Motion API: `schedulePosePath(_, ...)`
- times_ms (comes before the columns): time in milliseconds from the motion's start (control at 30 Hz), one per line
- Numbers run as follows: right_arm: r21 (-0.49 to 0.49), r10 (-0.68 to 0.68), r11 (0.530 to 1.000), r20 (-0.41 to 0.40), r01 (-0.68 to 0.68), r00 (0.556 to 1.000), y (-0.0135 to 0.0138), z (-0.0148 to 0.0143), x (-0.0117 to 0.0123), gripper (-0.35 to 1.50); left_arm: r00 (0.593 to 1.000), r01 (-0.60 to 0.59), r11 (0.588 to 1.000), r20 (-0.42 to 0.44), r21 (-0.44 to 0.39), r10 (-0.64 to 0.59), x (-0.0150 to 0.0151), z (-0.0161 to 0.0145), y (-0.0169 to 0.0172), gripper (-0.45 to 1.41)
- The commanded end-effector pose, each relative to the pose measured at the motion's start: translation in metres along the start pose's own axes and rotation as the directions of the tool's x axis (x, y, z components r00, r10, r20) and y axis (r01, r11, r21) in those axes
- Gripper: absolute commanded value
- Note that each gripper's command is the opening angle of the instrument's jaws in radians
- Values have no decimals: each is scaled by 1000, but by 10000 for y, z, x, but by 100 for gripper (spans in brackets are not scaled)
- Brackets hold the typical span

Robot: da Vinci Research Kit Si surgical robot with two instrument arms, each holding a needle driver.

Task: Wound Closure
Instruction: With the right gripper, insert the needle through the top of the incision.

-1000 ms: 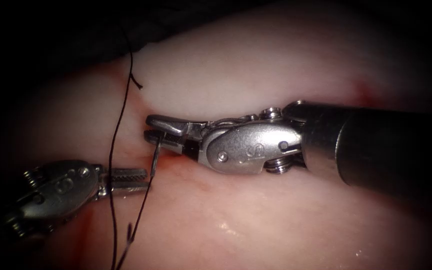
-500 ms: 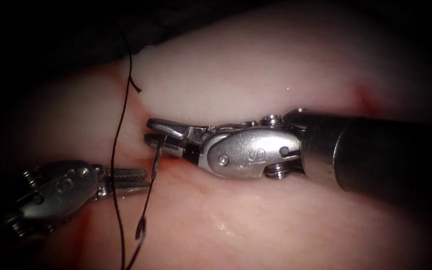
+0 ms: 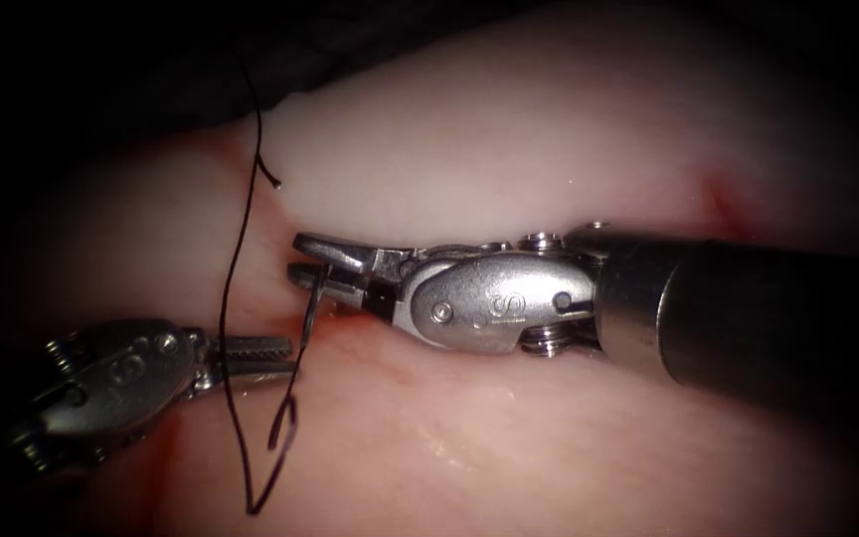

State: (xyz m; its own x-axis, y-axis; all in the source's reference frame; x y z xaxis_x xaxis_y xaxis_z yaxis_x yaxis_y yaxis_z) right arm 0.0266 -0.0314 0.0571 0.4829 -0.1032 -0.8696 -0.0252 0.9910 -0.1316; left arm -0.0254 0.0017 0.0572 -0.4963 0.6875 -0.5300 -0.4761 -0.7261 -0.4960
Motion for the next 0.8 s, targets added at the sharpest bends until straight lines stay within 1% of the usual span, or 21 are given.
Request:
schedulePosePath(33,1,-5,1000,-1,5,1000,6,10,1,-35,1000,-2,1000,-4,1,2,7,6,-6,-25)
schedulePosePath(267,8,-4,1000,8,4,1000,-5,4,-4,-35,1000,-1,1000,-4,2,1,8,6,-6,-27)
schedulePosePath(300,13,-1,1000,12,1,1000,-11,4,-7,-35,1000,-1,1000,-4,3,1,9,7,-6,-27)
schedulePosePath(333,13,-1,1000,12,1,1000,-11,4,-7,-35,1000,-1,1000,-4,3,1,9,7,-6,-27)
schedulePosePath(433,17,7,1000,22,-8,1000,-22,6,-14,-35,1000,0,1000,-3,4,0,9,7,-5,-28)
schedulePosePath(800,31,16,999,33,-17,999,-27,6,-17,-35,1000,0,1000,-3,4,0,9,7,-5,-28)
